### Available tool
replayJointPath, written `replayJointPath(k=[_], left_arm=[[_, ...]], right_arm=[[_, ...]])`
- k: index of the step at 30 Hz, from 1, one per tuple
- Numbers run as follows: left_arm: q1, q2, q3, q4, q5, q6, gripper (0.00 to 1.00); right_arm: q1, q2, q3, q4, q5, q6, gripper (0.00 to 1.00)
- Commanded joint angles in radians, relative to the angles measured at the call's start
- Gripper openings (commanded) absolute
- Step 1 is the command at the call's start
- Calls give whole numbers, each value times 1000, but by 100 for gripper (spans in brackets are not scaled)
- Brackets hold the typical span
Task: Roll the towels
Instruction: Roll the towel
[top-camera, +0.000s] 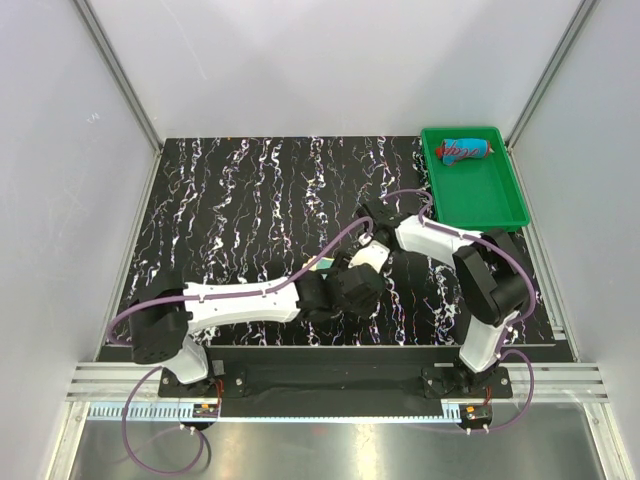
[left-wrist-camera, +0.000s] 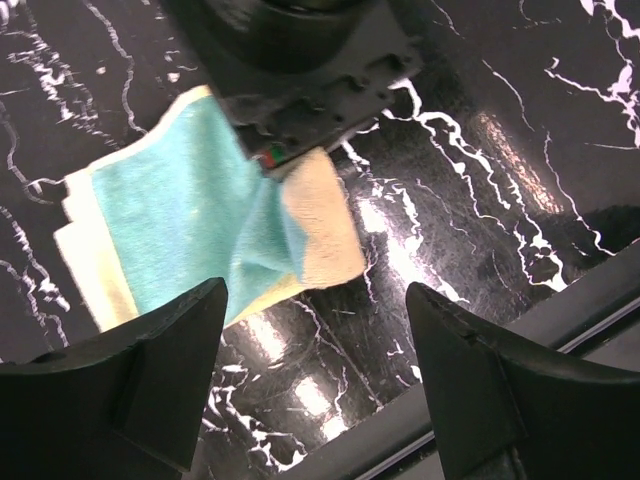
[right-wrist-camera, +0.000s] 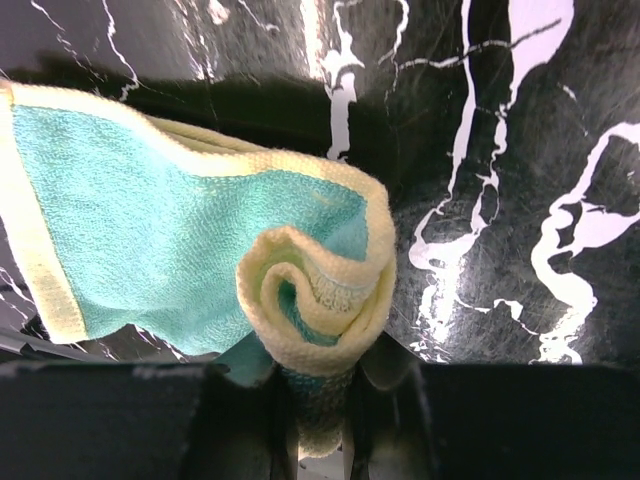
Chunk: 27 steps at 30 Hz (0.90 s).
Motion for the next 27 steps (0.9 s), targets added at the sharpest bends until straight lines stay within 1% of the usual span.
replayJointPath(k=[1, 8, 18, 22, 27], left_arm=[[-3, 16, -11, 101, 28, 41, 76], [-1, 92, -37, 158, 45, 45, 73], [2, 238, 29, 151, 15, 52, 69], [5, 252, 38, 144, -13, 37, 66], [5, 249, 49, 124, -62, 43, 65]], right_arm=[[-11, 10, 54, -15, 21, -18, 0], [-20, 25, 77, -26, 12, -29, 0], [-23, 24, 74, -34, 4, -33, 0], [-23, 19, 60, -34, 1, -35, 0], [-23, 16, 47, -23, -14, -33, 0]])
